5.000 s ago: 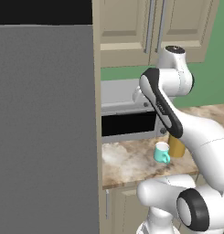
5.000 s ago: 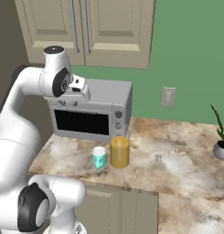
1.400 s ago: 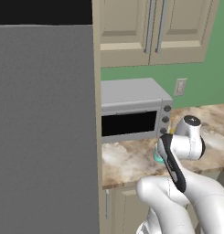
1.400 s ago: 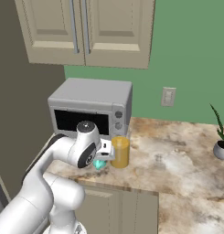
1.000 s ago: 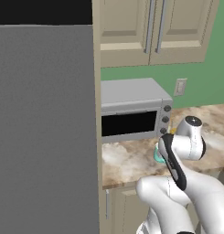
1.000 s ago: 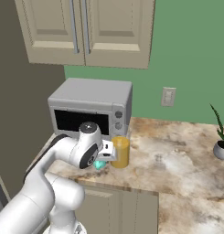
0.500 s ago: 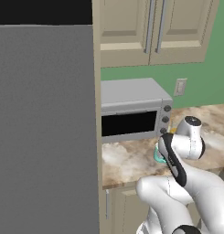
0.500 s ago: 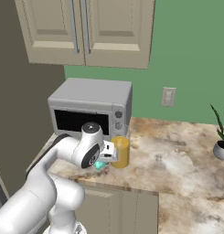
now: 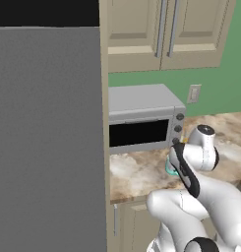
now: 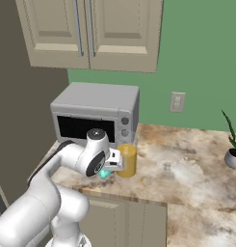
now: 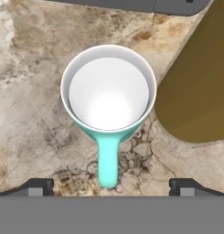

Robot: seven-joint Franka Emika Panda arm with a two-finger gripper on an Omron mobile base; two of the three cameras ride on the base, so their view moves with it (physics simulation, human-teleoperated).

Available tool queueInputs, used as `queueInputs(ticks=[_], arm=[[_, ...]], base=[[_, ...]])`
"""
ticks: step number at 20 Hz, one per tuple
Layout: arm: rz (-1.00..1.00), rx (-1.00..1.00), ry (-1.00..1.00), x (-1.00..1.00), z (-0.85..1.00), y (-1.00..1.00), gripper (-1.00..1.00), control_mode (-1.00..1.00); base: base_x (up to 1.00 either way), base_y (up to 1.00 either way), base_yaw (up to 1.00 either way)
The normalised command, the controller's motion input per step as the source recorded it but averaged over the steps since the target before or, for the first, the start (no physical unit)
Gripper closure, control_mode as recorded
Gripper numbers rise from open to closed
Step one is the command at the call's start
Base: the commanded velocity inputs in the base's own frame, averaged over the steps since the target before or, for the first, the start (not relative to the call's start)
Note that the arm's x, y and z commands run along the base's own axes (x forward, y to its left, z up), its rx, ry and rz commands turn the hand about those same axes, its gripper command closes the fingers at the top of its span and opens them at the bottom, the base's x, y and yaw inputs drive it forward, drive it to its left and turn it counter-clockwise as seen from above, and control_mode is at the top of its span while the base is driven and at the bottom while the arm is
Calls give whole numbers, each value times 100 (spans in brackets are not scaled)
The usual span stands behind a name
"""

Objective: Pick the mug from the counter and place it inside the microwave. Then close the microwave.

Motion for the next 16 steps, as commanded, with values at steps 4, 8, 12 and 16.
queueInputs(ticks=[4,8,12,16], arm=[[0,0,0,13,-22,10,-100,-100],[0,0,1,4,-24,8,-100,-100],[0,0,3,0,-26,10,-100,-100],[0,0,3,0,-22,8,-100,-100]], base=[[0,0,0],[0,0,0],[0,0,0],[0,0,0]])
